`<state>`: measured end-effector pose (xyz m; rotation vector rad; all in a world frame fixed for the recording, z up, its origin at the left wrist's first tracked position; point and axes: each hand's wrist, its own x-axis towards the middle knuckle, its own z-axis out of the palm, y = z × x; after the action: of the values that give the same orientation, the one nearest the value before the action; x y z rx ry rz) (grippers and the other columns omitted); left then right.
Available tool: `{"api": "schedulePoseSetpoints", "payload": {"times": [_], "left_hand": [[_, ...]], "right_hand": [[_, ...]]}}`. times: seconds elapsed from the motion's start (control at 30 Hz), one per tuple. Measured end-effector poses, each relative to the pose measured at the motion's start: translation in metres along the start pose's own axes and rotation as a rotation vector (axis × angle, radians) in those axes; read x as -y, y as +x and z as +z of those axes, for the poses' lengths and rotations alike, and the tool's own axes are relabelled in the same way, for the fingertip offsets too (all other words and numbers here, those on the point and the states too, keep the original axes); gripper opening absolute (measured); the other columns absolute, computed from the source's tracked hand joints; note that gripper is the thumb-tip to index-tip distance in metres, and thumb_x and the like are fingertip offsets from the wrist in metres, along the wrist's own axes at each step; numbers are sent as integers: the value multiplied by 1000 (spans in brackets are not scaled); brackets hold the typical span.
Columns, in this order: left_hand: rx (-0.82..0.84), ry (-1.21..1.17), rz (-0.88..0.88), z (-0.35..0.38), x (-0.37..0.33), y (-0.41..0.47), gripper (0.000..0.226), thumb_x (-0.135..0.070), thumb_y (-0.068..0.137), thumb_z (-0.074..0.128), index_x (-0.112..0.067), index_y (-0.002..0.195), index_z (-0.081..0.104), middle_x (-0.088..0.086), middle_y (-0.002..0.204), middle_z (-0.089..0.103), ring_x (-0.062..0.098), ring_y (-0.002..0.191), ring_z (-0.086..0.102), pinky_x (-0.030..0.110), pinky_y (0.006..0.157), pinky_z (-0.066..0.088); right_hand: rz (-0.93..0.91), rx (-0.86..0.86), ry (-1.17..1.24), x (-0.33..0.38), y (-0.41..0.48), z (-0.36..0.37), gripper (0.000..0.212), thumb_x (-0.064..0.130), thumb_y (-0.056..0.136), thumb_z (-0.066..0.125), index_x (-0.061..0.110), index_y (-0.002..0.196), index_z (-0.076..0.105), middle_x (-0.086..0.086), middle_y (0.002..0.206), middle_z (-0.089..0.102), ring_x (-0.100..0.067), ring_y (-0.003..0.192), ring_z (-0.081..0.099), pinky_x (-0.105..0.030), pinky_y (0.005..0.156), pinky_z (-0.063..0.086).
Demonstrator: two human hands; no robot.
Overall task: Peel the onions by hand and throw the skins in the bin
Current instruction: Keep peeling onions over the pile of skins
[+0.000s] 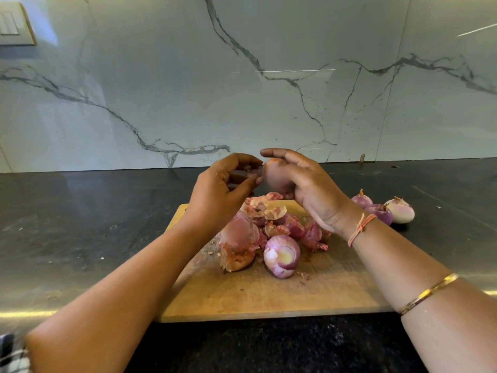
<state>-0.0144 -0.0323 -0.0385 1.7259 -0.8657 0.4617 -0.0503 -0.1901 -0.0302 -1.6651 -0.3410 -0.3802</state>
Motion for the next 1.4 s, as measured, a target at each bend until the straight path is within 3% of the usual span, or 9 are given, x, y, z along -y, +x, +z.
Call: {"api": "schedulePoseSetpoints", "payload": {"times": [0.1, 0.2, 0.37, 0.5, 0.7, 0.8, 0.93, 1.2, 1.4], "left_hand": [[55, 134, 183, 0, -1, -2, 34, -22, 78, 76, -31, 104, 56, -12, 101, 61, 1, 91, 61, 16, 78, 52], [78, 246, 313, -1, 0, -2, 38, -23, 77, 77, -35, 106, 55, -21, 100, 54, -2, 92, 55, 14, 77, 49], [104, 313, 435, 0, 1, -3, 40, -26, 79, 71, -29, 112, 49, -21, 96, 52, 0, 87, 53, 11, 73, 44], [117, 291, 435, 0, 0, -3, 36, -30, 80, 70, -29, 107, 47, -27, 92, 49, -8, 82, 51, 7, 70, 42], [122, 288, 455, 1, 0, -4, 33, -39, 82, 64, -30, 109, 46, -30, 92, 48, -15, 83, 49, 6, 71, 42], [148, 294, 456, 1, -1, -5, 37, -43, 82, 59, -32, 113, 44, -32, 95, 47, -7, 86, 53, 10, 73, 46], [123, 270, 470, 3, -1, -5, 32, -39, 82, 60, -28, 108, 45, -30, 92, 48, -15, 85, 50, 4, 72, 42], [126, 252, 459, 3, -2, -6, 37, -43, 82, 59, -28, 112, 42, -29, 97, 48, -2, 86, 54, 15, 72, 49], [116, 263, 469, 4, -2, -6, 26, -42, 86, 54, -28, 105, 44, -23, 91, 49, -5, 82, 53, 15, 68, 48]], "right_hand": [[61, -7, 125, 0, 1, 0, 35, 31, 77, 42, 27, 99, 69, -16, 105, 58, -27, 91, 40, -35, 71, 33], [86, 8, 117, -1, 0, 0, 35, 31, 84, 40, 24, 88, 73, -10, 91, 62, -27, 77, 42, -28, 61, 31], [82, 47, 65, 3, -5, 2, 32, 30, 88, 39, 19, 73, 66, 4, 64, 58, -5, 50, 47, -18, 43, 32], [102, 38, 73, 4, -6, 3, 47, 21, 97, 33, 19, 61, 64, 5, 55, 53, -5, 44, 44, -20, 43, 30], [58, 45, 46, 4, -4, 2, 25, 33, 74, 38, 18, 61, 53, -3, 60, 40, -9, 48, 35, -18, 41, 27], [1, 61, -50, 5, -5, 2, 24, 29, 77, 37, 9, 70, 46, 7, 53, 38, -4, 50, 34, -16, 45, 30], [15, 52, 24, 8, -6, 3, 45, 11, 98, 32, 15, 54, 41, 11, 44, 42, 0, 43, 39, -13, 46, 32], [8, 63, 6, 13, -8, 5, 24, 26, 86, 35, 10, 68, 38, 12, 42, 34, -3, 37, 32, -8, 38, 27], [72, 53, 41, 14, -10, 6, 38, 15, 99, 27, 11, 62, 36, 5, 43, 34, -3, 32, 29, -12, 34, 24]]}}
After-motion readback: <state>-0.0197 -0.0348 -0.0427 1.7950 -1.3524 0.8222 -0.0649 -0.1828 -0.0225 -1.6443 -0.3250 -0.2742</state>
